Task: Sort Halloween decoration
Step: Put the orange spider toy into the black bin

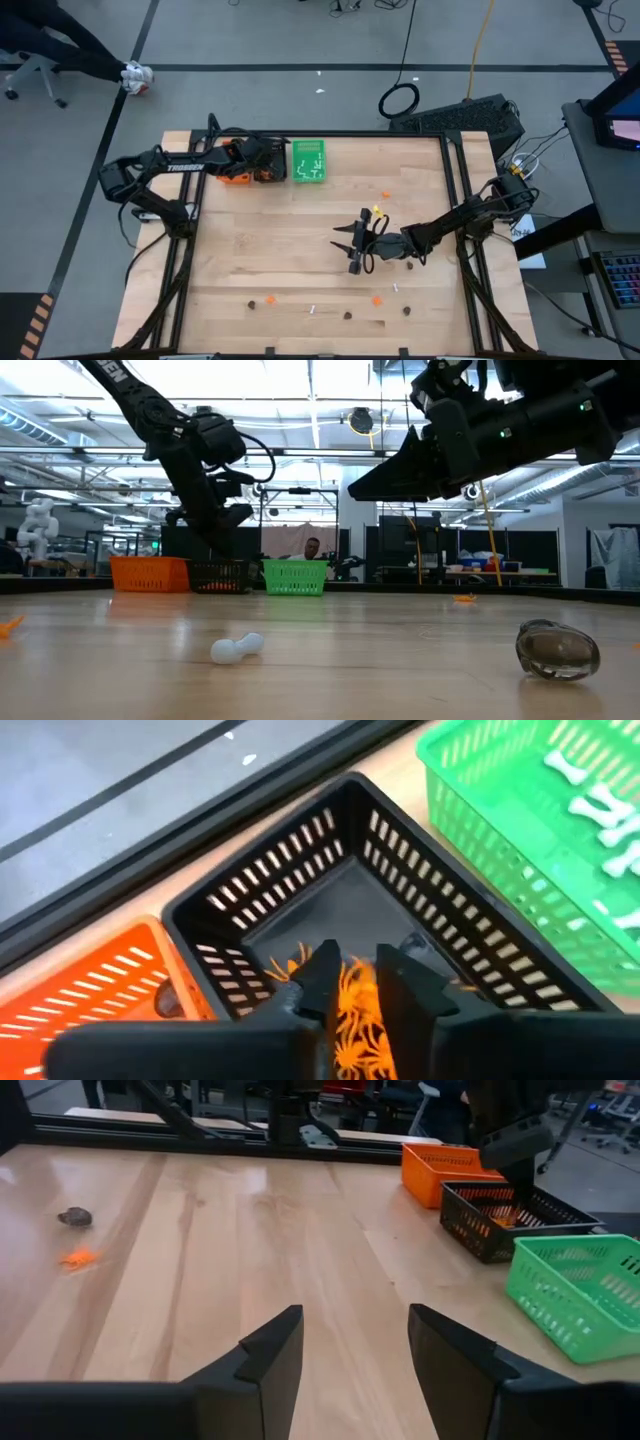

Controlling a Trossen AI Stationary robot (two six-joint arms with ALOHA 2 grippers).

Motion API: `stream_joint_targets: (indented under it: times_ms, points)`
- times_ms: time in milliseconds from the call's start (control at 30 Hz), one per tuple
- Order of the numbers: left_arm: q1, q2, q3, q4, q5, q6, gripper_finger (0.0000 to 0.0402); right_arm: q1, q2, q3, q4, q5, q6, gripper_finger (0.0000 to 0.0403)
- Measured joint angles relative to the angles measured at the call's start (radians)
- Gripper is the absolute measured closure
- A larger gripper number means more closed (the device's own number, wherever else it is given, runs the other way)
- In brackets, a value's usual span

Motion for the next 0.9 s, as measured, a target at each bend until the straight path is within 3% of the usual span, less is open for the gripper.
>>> stream_joint_targets:
  times_ms: [167,433,700,900]
  points:
    - [-0.009,0.0,0.0,0.002,-0.005,-0.008,0.0289,-0.001,-0.064,-0.001,-0.054,0.0,-0.016,0.0234]
    - [-0.05,-0.017,0.0,0.009,-0.027,-0.064,0.0231,0.0,-0.254,0.0,-0.387,0.0,0.029,0.0234]
    - [-0.146,-0.095,0.0,-0.003,-0.043,-0.06,0.0226,0.0,-0.268,0.0,-0.572,0.004,0.061,0.0234]
    - [-0.283,-0.141,0.0,-0.005,-0.064,-0.06,0.0226,-0.01,-0.267,0.0,-0.704,0.134,0.102,0.0234]
